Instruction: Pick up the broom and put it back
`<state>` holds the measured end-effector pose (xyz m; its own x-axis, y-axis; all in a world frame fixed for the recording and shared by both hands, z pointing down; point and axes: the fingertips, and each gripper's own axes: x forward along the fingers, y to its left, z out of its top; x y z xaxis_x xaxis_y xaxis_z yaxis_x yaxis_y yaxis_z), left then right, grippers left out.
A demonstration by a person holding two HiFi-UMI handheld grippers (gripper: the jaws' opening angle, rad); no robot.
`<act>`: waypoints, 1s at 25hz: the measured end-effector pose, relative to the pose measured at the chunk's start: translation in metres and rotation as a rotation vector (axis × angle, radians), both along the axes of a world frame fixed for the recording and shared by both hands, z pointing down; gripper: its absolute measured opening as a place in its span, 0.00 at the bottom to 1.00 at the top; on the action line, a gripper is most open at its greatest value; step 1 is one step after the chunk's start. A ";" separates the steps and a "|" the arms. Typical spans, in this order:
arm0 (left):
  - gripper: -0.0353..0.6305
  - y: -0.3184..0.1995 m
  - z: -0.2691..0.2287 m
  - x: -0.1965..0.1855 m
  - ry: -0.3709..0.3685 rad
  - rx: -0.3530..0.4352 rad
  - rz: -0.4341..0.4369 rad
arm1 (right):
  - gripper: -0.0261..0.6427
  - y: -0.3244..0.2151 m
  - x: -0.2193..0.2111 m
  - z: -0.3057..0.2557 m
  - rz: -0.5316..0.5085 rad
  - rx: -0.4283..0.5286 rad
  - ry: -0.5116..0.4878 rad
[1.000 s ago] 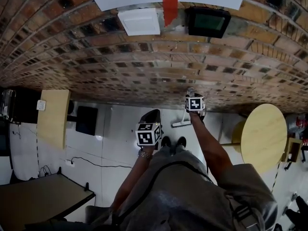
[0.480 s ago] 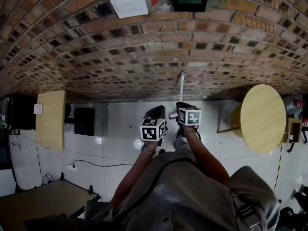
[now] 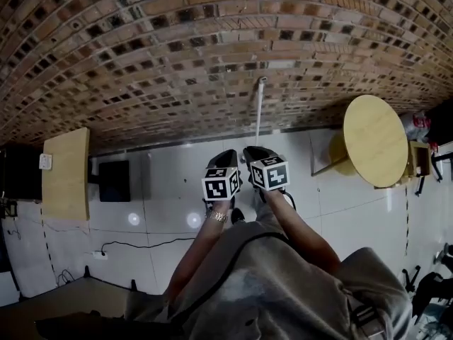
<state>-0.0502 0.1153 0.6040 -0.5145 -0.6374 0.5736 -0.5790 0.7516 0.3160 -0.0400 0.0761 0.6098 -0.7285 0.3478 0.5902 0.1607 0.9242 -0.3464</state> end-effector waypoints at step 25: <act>0.05 -0.035 -0.033 0.053 -0.047 0.049 0.066 | 0.07 -0.007 0.070 -0.047 0.022 -0.221 -0.014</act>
